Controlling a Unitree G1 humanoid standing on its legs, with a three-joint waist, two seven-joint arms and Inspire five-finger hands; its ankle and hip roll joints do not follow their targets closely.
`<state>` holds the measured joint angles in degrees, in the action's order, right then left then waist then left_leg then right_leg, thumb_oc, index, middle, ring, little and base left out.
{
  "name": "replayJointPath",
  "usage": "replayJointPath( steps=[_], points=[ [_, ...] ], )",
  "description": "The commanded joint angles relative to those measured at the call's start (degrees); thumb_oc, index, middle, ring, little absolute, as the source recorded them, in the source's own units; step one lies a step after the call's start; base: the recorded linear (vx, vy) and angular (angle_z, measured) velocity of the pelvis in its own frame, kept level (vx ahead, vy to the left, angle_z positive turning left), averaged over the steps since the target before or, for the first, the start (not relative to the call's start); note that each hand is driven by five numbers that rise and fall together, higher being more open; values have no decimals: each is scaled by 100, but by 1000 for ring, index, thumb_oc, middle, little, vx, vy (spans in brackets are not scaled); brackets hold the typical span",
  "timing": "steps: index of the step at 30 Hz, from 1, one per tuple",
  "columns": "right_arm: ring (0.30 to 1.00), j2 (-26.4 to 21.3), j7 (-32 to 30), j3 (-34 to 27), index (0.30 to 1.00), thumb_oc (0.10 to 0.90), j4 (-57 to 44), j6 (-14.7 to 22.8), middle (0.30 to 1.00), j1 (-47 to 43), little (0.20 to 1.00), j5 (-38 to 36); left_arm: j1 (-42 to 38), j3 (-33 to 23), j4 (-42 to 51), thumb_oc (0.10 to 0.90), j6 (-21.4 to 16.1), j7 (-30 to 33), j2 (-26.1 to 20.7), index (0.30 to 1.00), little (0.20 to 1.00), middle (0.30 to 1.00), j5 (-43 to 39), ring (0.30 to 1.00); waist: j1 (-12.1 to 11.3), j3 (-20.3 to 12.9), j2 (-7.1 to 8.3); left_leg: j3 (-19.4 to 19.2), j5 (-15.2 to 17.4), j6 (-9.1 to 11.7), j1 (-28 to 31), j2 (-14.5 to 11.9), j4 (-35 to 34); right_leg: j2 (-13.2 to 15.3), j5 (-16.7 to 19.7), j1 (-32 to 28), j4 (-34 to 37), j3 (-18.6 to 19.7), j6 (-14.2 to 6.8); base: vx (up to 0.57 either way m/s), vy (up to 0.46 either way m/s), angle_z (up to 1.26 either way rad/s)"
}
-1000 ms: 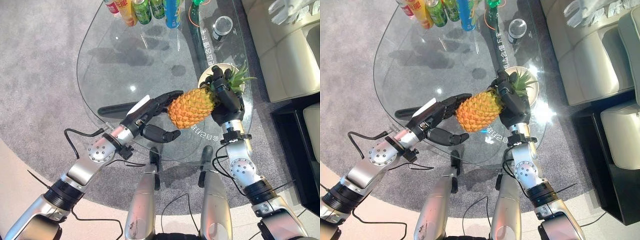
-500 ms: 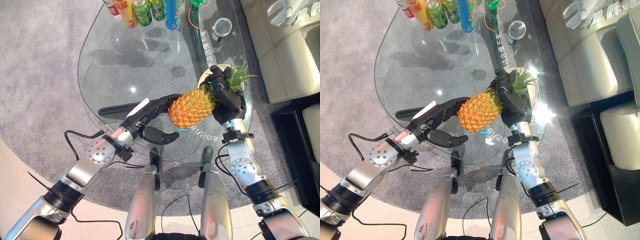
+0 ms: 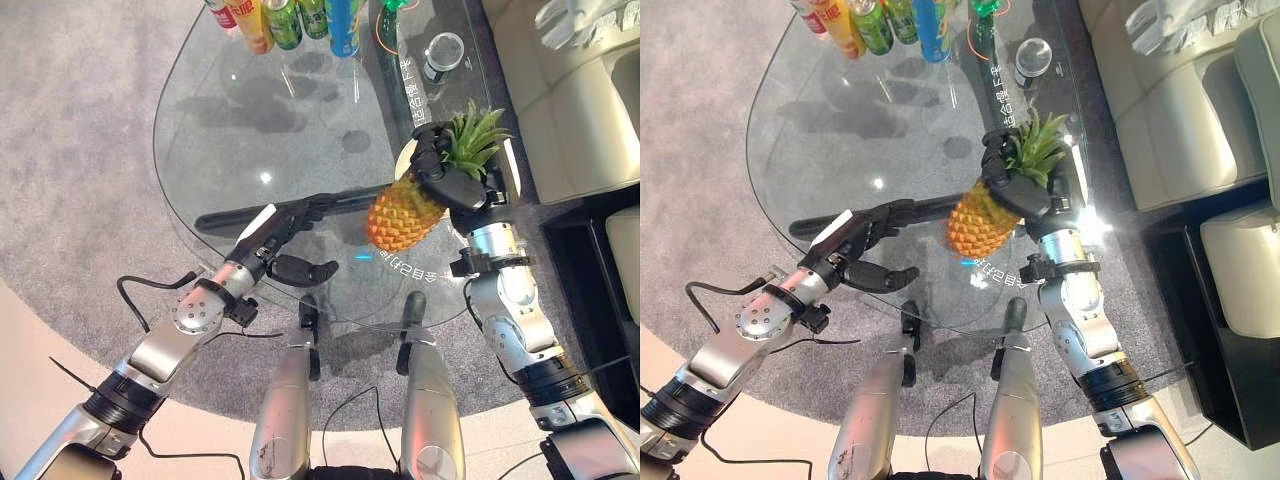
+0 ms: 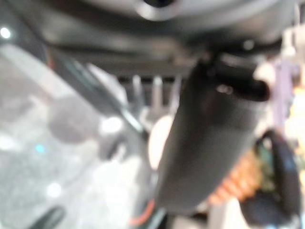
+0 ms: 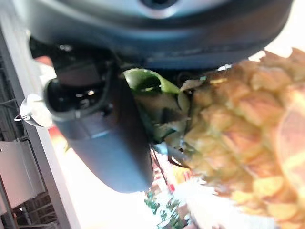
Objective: Pick up the fruit to the plate
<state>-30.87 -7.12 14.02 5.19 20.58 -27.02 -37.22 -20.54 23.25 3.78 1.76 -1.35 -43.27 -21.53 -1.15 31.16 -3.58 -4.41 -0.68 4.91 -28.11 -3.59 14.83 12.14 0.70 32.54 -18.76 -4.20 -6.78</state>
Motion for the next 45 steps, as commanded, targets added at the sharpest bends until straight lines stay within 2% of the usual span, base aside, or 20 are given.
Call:
replayJointPath(
  steps=[1,6,15,17,18,21,25,32,36,40,45],
  points=[
    [300,-248,-206,-383,300,100,-1006,428,300,-822,200,550,-9,-348,274,800,-123,411,132,900,900,900,165,900,142,-136,28,-432,526,-451,-161,782,439,-734,-225,-358,300,-634,290,0,0,0],
    [300,-396,-599,-424,300,100,-819,458,300,-953,200,769,114,-229,-34,800,-23,581,269,900,900,900,170,900,116,-136,17,-406,571,-442,-170,781,469,-736,-263,-357,274,-643,280,0,0,0],
    [300,-573,-2071,-566,300,100,-169,526,300,-1632,200,1743,288,435,-725,800,32,1204,803,900,900,900,58,900,64,-136,-113,-388,534,-441,-435,812,491,-717,-212,-83,253,-633,280,1,8,0],
    [300,-607,-2208,-559,300,100,-115,528,300,-1696,200,1883,314,474,-796,800,57,1249,867,900,900,900,7,900,54,-136,-133,-381,531,-441,-454,818,487,-716,-209,-60,253,-633,279,0,0,0],
    [300,-662,-2597,-550,300,100,-19,577,300,-1785,200,2281,421,583,-918,800,55,1346,976,900,900,900,102,900,33,-136,-175,-372,565,-437,-438,828,486,-708,-244,-71,251,-637,276,26,33,0],
    [300,-752,-3174,-540,300,100,137,609,300,-2014,200,2837,596,751,-1140,800,56,1458,1108,900,900,900,0,900,-12,-136,-267,-342,552,-434,-521,871,487,-702,-236,13,254,-634,285,9,41,0],
    [300,-926,-3771,-521,300,100,412,607,300,-2310,200,3141,795,949,-1487,800,-75,1497,1269,900,900,900,-220,900,-46,-136,-369,-328,531,-427,-623,905,498,-682,-233,140,235,-619,286,0,49,0],
    [300,-1055,-4485,-482,300,100,1028,682,300,-2649,200,3596,904,1225,-1802,800,-112,1712,1387,900,900,900,-467,900,-101,-136,-498,-296,466,-414,-839,953,477,-660,-189,381,244,-639,277,-1,5,0],
    [300,-1080,-4757,-453,300,100,1351,820,300,-2747,200,3589,984,1257,-1931,800,-149,1852,1455,900,900,900,-602,900,-135,-136,-567,-291,444,-406,-941,965,467,-644,-177,495,247,-648,281,0,0,0],
    [300,-1060,-4819,-497,300,100,1665,1012,300,-2827,200,3490,1057,1323,-2005,800,-106,2062,1515,900,900,900,-620,900,-183,-136,-646,-273,401,-409,-1071,989,442,-641,-157,651,231,-662,292,0,0,0],
    [300,-1003,-4877,-426,300,100,1835,1017,300,-2928,200,3574,1147,1320,-2350,800,-187,2184,1636,900,900,900,-667,900,-234,-136,-715,-262,330,-407,-1263,1004,393,-638,-128,867,227,-694,304,0,0,0]
  ],
)
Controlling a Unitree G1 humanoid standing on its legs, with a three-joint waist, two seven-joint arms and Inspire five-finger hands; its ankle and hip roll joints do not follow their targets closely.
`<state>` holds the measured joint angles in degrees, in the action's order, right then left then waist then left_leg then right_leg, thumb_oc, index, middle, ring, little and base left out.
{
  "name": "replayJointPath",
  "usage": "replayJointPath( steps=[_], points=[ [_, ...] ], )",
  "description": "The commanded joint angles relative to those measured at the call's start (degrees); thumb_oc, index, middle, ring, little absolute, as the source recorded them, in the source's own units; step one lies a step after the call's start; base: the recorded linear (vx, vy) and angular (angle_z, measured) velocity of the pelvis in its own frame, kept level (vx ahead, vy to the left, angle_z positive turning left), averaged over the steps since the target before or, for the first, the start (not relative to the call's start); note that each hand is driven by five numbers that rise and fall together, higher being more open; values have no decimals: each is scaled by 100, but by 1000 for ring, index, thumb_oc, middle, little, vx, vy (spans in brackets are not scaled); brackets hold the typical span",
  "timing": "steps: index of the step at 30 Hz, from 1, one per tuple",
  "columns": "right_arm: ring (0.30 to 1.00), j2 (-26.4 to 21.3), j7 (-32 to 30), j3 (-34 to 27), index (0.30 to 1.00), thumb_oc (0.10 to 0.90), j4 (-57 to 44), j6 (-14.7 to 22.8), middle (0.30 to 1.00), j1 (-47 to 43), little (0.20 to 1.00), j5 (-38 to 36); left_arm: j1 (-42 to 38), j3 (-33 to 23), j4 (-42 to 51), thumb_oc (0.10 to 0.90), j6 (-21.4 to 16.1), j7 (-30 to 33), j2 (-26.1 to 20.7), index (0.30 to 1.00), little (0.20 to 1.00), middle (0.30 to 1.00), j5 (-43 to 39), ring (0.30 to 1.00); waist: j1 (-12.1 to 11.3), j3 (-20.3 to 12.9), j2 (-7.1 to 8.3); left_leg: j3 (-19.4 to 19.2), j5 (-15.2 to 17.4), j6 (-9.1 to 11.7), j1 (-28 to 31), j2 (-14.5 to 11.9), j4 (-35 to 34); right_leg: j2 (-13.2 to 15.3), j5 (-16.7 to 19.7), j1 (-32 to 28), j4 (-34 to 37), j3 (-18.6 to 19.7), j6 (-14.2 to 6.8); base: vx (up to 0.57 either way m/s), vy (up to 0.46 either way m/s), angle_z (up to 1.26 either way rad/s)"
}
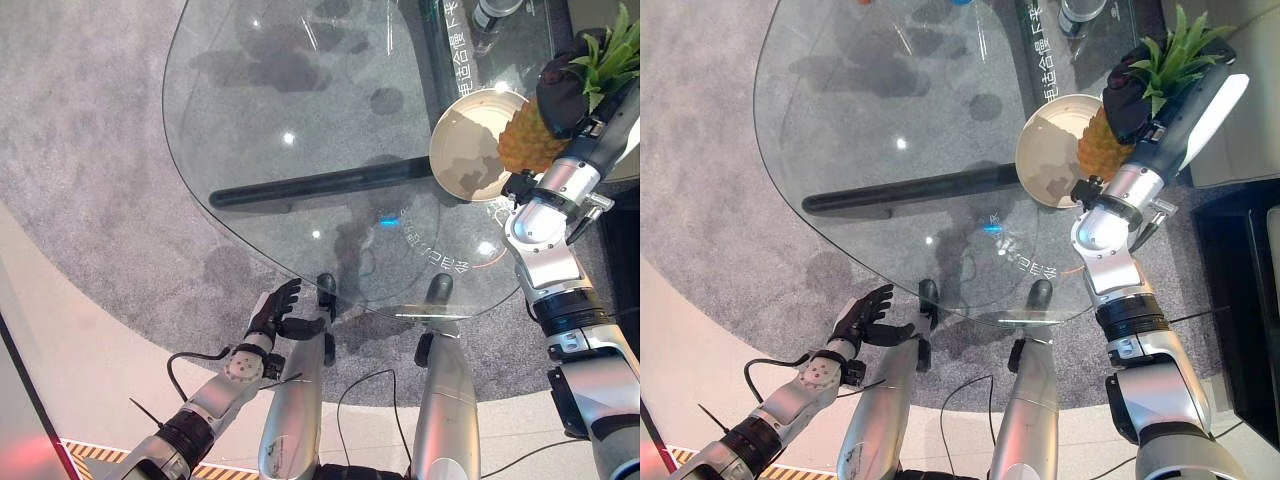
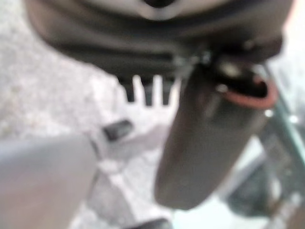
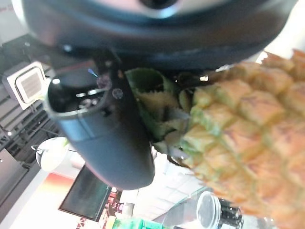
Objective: Pick up the fruit to the plate
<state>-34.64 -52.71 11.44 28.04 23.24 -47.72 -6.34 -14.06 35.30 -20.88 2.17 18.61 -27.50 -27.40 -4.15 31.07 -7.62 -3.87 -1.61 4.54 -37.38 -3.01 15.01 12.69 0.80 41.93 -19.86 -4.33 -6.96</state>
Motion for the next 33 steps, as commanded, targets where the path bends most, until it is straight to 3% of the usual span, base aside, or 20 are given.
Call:
replayJointPath(
  steps=[1,10,23,29,33],
  points=[
    [300,-625,-314,-138,300,100,-431,787,300,-886,200,482,519,106,50,800,-280,197,83,900,900,900,-109,900,61,-128,-324,-318,409,-370,-371,947,365,-701,-137,-31,331,-680,326,0,0,0],
    [300,-629,-37,-167,300,100,-122,1248,300,-1039,200,100,695,75,-74,800,-362,202,195,900,900,900,-205,900,-27,-128,-458,-303,325,-359,-600,968,290,-702,-113,242,315,-691,343,3,23,1],
    [300,-443,-50,-67,300,100,-892,577,300,-1052,200,725,816,5,-516,800,-599,32,383,900,900,900,-133,900,-38,-128,-384,-315,315,-377,-725,956,312,-711,-129,354,267,-719,338,5,7,0],
    [300,-565,-99,46,300,100,-419,735,300,-1175,200,664,784,148,-500,800,-605,143,413,900,900,900,-177,900,-85,-128,-442,-247,307,-369,-837,980,343,-674,-114,468,221,-753,318,8,1,5],
    [300,-588,-144,184,300,100,-220,634,300,-1347,200,826,746,204,-520,800,-606,172,439,900,900,900,-241,900,-133,-128,-513,-239,270,-367,-955,990,333,-662,-108,614,206,-771,328,3,3,3]
  ],
)
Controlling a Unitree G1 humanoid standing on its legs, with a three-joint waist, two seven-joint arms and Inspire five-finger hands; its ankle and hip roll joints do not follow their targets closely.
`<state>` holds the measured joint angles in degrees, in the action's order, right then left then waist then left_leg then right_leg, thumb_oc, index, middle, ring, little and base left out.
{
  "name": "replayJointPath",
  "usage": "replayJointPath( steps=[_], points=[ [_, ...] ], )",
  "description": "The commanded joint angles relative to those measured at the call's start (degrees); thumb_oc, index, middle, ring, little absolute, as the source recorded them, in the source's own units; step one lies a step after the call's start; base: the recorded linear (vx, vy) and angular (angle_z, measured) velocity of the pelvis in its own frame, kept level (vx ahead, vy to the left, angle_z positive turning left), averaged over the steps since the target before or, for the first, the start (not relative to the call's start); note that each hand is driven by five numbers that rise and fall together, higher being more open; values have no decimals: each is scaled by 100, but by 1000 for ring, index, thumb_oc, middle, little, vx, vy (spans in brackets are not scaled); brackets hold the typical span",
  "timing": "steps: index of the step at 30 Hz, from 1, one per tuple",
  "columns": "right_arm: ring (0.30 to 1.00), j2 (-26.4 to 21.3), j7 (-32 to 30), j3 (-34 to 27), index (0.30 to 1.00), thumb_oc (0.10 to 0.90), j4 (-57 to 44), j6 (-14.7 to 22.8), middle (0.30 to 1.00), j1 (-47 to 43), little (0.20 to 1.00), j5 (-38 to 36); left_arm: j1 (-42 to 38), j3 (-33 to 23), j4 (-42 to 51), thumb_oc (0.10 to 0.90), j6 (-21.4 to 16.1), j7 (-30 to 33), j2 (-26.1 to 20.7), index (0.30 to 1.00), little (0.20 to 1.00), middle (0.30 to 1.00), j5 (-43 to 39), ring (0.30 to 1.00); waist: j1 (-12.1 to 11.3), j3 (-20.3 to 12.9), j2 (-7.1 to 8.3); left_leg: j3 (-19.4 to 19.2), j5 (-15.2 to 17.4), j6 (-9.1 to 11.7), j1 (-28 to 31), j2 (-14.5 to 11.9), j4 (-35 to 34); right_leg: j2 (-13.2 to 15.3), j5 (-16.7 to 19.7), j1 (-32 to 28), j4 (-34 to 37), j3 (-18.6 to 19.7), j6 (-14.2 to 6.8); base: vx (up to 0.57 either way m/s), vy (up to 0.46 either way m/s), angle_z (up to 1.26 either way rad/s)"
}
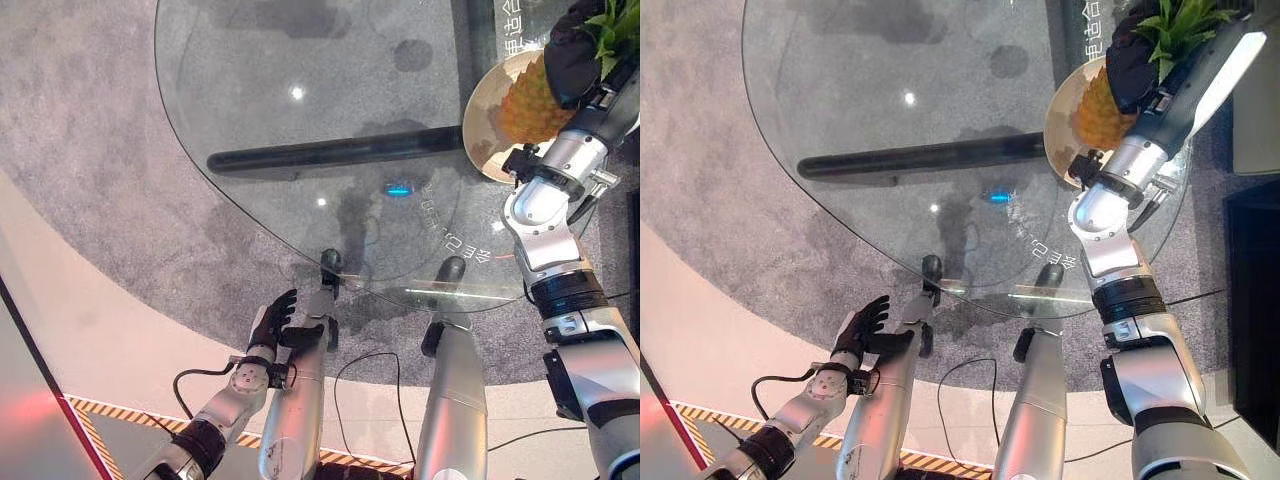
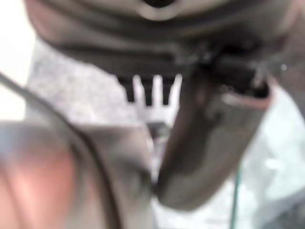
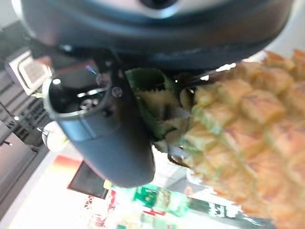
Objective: Pick up the fruit to the plate
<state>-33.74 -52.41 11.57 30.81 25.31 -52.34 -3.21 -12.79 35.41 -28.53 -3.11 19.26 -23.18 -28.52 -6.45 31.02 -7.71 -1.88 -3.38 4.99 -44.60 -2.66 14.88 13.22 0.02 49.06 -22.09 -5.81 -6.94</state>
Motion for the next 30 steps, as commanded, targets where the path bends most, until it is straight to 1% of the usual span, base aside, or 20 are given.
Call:
replayJointPath(
  steps=[1,7,11,12,13,15,16,17,18,19,20,21,22,23,24,25,26,27,28,30],
  points=[
    [300,-683,-180,185,300,100,-485,423,300,-894,200,522,617,196,242,800,-81,103,11,900,900,900,-127,900,96,-122,-510,-437,445,-411,-241,955,347,-713,-30,-89,427,-624,326,0,0,0],
    [300,-728,-174,274,300,100,-307,373,300,-931,200,517,657,252,271,800,-160,79,8,900,900,900,-102,900,63,-122,-552,-412,432,-415,-369,950,379,-694,-29,59,388,-629,332,0,0,0],
    [300,-728,-85,348,300,100,14,593,300,-994,200,422,591,335,306,800,-190,172,19,900,900,900,-172,900,37,-122,-600,-403,398,-421,-488,938,360,-701,-28,213,360,-632,334,15,-2,0],
    [300,-718,-110,372,300,100,63,616,300,-928,200,477,672,380,315,800,-182,178,16,900,900,900,-189,900,21,-122,-612,-366,559,-389,-344,930,400,-729,-199,98,285,-559,293,0,0,0],
    [300,-732,-165,385,300,100,69,610,300,-1029,200,565,597,344,341,800,-176,188,6,900,900,900,-185,900,21,-122,-615,-406,395,-420,-536,928,362,-710,-38,269,346,-637,334,46,-18,4],
    [300,-751,-281,446,300,100,135,560,300,-1027,200,708,659,413,348,800,-162,191,-23,900,900,900,-201,900,-1,-122,-625,-357,545,-387,-416,921,403,-728,-192,181,268,-573,292,-2,-19,6],
    [300,-785,-339,456,300,100,144,559,300,-1129,200,780,582,382,372,800,-156,202,-40,900,900,900,-202,900,0,-122,-628,-387,380,-420,-604,923,361,-706,-27,350,326,-654,335,-1,-16,5],
    [300,-789,-392,478,300,100,196,555,300,-1089,200,863,640,424,367,800,-162,214,-40,900,900,900,-203,900,-15,-122,-634,-341,496,-394,-499,925,392,-727,-153,268,260,-591,301,-57,-4,3],
    [300,-808,-418,482,300,100,201,549,300,-1153,200,906,589,398,380,800,-172,225,-47,900,900,900,-204,900,-13,-122,-635,-369,378,-421,-642,928,369,-709,-34,395,300,-657,337,-2,-8,4],
    [300,-832,-473,501,300,100,237,518,300,-1151,200,998,594,392,395,800,-188,234,-65,900,900,900,-212,900,-22,-122,-639,-358,383,-426,-676,927,388,-699,-37,431,280,-664,337,9,-8,3],
    [300,-834,-488,515,300,100,268,506,300,-1063,200,1031,673,427,385,800,-198,233,-63,900,900,900,-212,900,-32,-122,-641,-317,547,-399,-522,922,437,-717,-202,303,202,-589,295,0,0,0],
    [300,-853,-501,504,300,100,254,504,300,-1133,200,1053,603,383,393,800,-211,240,-68,900,900,900,-205,900,-25,-122,-636,-351,395,-435,-703,924,412,-694,-43,459,259,-665,339,52,-15,3],
    [300,-852,-520,534,300,100,291,425,300,-1048,200,1129,668,414,419,800,-198,263,-59,900,900,900,-186,900,-33,-122,-632,-314,564,-408,-555,916,467,-715,-213,335,179,-587,300,-61,1,3],
    [300,-884,-531,536,300,100,309,383,300,-1108,200,1187,582,371,474,800,-180,303,-63,900,900,900,-175,900,-21,-122,-623,-353,416,-446,-740,917,442,-692,-55,498,236,-663,344,0,0,0],
    [300,-921,-537,564,300,100,373,375,300,-1116,200,1166,562,364,508,800,-161,320,-74,900,900,900,-188,900,-22,-122,-628,-356,418,-452,-757,918,457,-691,-56,516,225,-664,346,0,0,0],
    [300,-915,-540,586,300,100,419,389,300,-1041,200,1155,634,405,500,800,-163,319,-72,900,900,900,-196,900,-30,-122,-634,-320,576,-418,-591,913,496,-713,-220,376,152,-587,302,51,-4,1],
    [300,-930,-546,608,300,100,496,432,300,-1049,200,1144,625,405,499,800,-183,325,-79,900,900,900,-212,900,-30,-122,-642,-322,574,-418,-600,912,499,-714,-222,389,140,-586,302,47,-3,3],
    [300,-940,-540,622,300,100,546,454,300,-1052,200,1131,615,402,494,800,-199,333,-86,900,900,900,-227,900,-28,-122,-647,-325,569,-415,-605,911,497,-716,-223,396,134,-584,301,-67,13,2],
    [300,-976,-519,625,300,100,567,469,300,-1118,200,1099,537,346,485,800,-234,336,-104,900,900,900,-241,900,-13,-122,-643,-365,399,-442,-783,913,457,-702,-55,550,198,-654,345,-68,12,2],
    [300,-1009,-512,635,300,100,683,528,300,-1075,200,1043,529,345,527,800,-217,370,-124,900,900,900,-250,900,-11,-122,-657,-367,399,-436,-799,907,464,-691,-56,570,185,-647,344,-7,-2,1]
  ],
)
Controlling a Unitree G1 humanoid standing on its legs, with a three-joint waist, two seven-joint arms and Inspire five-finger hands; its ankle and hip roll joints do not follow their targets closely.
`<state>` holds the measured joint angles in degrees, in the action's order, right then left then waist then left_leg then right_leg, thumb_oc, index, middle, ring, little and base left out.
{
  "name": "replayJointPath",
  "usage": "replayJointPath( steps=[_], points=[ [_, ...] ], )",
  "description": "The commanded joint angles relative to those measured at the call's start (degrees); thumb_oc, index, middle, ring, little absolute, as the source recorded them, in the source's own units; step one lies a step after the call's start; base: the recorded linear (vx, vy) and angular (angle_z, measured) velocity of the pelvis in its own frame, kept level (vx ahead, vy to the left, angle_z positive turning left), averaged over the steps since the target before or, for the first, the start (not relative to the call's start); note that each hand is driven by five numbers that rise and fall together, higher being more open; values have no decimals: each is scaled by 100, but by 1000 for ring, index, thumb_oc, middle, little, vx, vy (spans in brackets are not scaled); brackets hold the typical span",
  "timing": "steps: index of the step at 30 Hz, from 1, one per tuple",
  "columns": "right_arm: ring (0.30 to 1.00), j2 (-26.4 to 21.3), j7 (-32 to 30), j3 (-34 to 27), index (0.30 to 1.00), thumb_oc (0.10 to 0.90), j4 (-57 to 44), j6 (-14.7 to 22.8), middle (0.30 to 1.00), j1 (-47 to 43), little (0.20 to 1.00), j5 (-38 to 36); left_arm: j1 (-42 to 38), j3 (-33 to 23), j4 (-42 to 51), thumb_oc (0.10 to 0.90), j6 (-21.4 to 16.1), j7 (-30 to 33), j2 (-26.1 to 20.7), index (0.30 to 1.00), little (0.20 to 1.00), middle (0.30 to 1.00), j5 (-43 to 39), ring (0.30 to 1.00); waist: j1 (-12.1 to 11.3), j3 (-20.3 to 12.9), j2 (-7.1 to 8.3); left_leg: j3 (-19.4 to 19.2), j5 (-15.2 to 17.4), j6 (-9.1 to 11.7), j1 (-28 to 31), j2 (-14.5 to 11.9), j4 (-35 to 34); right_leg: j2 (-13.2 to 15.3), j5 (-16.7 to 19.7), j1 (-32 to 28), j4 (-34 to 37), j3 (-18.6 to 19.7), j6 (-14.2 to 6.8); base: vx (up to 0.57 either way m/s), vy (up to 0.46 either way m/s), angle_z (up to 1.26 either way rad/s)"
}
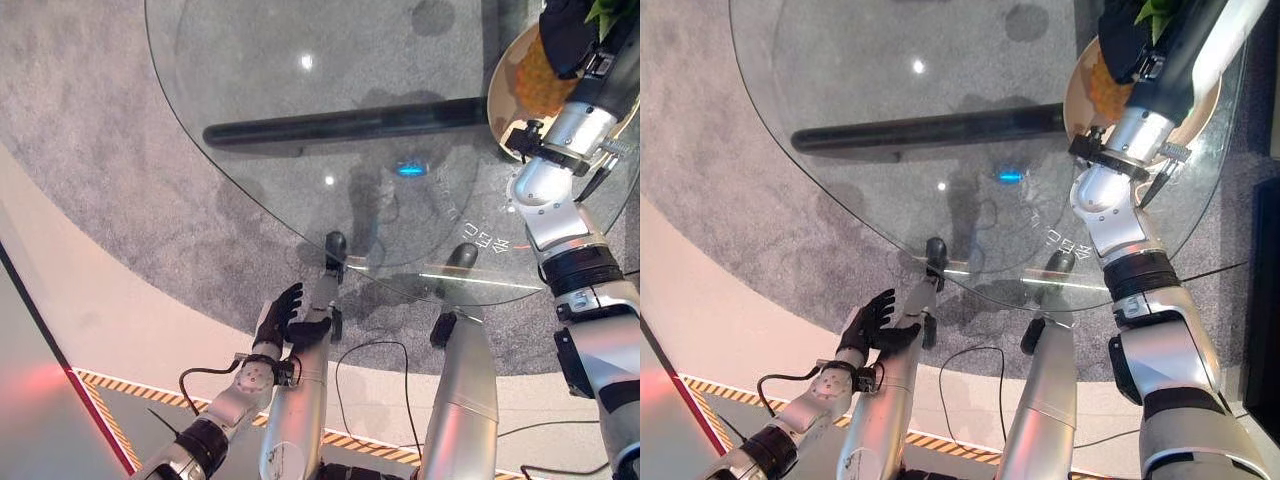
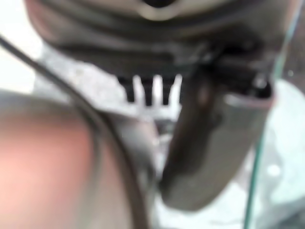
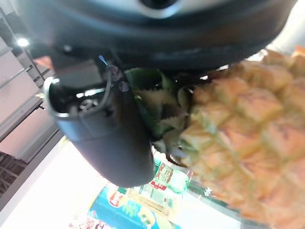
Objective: Pick up the fruit to the plate
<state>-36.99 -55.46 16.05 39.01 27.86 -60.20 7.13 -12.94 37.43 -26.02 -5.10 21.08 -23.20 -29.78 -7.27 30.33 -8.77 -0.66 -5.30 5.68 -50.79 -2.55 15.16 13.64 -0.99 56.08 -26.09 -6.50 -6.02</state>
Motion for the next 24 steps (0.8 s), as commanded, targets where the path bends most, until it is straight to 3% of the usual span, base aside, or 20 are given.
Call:
replayJointPath(
  steps=[1,3,4,6,8,9,13,14,19,21,22,24],
  points=[
    [300,-679,-202,196,300,100,-102,284,300,-205,200,-5,620,186,273,800,-15,189,-123,900,900,900,-132,900,63,-54,-558,-450,750,-470,-11,893,474,-752,-118,-277,518,-502,207,44,-25,3],
    [300,-703,-222,153,300,100,-14,343,300,-132,200,-95,622,198,324,800,19,227,-174,900,900,900,-132,900,65,-54,-568,-440,748,-465,-9,888,463,-726,-92,-272,532,-509,196,-16,-30,2],
    [300,-711,-227,127,300,100,-32,337,300,-197,200,-92,547,160,334,800,12,234,-187,900,900,900,-129,900,74,-54,-564,-473,588,-499,-179,894,422,-705,77,-124,603,-585,240,0,0,0],
    [300,-657,-192,94,300,100,-22,304,300,-44,200,-110,631,195,283,800,-29,217,-176,900,900,900,-116,900,83,-54,-561,-451,752,-470,14,887,451,-739,-86,-282,535,-506,199,20,-7,1],
    [644,-636,-143,90,644,501,-26,241,644,-33,601,-128,609,191,283,800,-49,222,-169,900,900,900,-130,900,98,-54,-561,-476,758,-471,27,880,451,-743,-89,-295,545,-500,201,-36,3,0],
    [900,-631,-125,81,900,800,-17,213,900,-103,900,-168,496,151,293,800,-52,240,-158,900,900,900,-127,900,122,-54,-551,-538,599,-501,-121,876,399,-725,84,-173,636,-574,243,-74,2,0],
    [900,-620,-138,37,900,800,88,263,900,-12,900,-265,484,161,289,800,-61,303,-144,900,900,900,-118,900,158,-54,-530,-573,606,-489,-45,858,378,-726,99,-250,665,-568,237,-9,-4,0],
    [900,-604,-139,45,900,800,116,269,900,73,900,-274,557,205,282,800,-54,305,-140,900,900,900,-127,900,151,-54,-533,-538,764,-454,137,853,411,-748,-63,-411,604,-497,190,39,-17,0],
    [900,-596,-196,-86,900,800,60,278,900,123,900,-347,484,144,252,800,-83,358,-154,900,900,900,-118,900,219,-54,-504,-620,611,-465,87,847,325,-737,120,-384,731,-554,226,-24,-7,-1],
    [900,-558,-199,-105,900,800,58,273,900,235,900,-364,564,177,215,800,-98,357,-142,900,900,900,-129,900,224,-54,-502,-589,772,-427,316,844,334,-765,-47,-585,678,-484,181,19,-4,-1],
    [900,-556,-210,-133,900,800,28,269,900,168,900,-358,480,127,209,800,-115,367,-138,900,900,900,-128,900,244,-54,-494,-642,604,-460,161,845,285,-745,122,-451,750,-548,228,-83,5,-1],
    [900,-523,-244,-177,900,800,-18,271,900,235,900,-359,486,109,167,800,-135,362,-116,900,900,900,-107,900,263,-54,-478,-662,607,-458,225,843,271,-748,114,-525,762,-542,234,-42,1,-1]
  ],
)
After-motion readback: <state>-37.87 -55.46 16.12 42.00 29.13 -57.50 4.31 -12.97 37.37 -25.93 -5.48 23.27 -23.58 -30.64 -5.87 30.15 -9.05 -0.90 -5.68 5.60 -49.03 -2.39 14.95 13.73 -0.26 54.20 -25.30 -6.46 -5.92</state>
